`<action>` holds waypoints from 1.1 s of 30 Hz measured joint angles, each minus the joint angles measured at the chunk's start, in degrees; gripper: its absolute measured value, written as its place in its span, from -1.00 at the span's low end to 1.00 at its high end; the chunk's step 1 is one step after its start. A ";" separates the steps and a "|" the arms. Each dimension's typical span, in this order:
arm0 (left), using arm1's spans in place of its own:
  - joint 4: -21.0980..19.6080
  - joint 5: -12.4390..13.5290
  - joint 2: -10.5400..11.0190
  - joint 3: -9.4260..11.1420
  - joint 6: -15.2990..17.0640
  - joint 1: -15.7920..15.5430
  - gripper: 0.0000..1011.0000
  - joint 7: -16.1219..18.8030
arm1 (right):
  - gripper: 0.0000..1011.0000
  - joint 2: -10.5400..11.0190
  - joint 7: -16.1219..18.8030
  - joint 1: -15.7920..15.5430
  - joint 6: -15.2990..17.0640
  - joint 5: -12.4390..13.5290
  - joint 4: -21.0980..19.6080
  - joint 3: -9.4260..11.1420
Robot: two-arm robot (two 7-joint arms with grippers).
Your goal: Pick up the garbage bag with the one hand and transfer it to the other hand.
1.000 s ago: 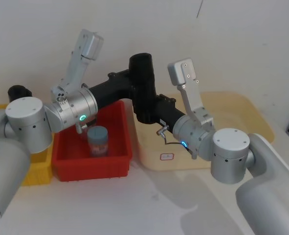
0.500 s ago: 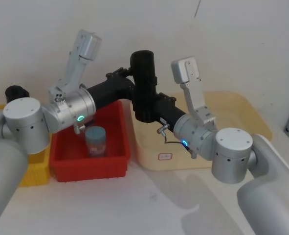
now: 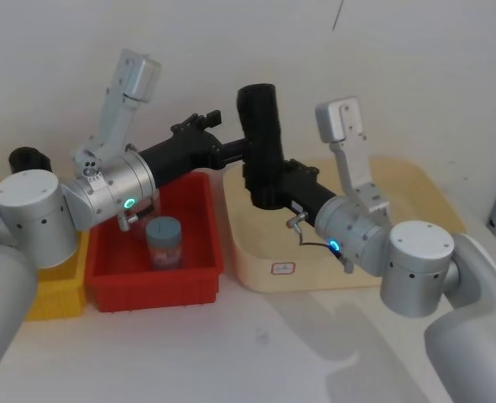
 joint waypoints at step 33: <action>-13.91 -5.62 6.13 -1.91 8.28 6.93 0.98 -0.81 | 0.03 0.11 -8.27 3.47 -0.71 -6.73 8.89 1.53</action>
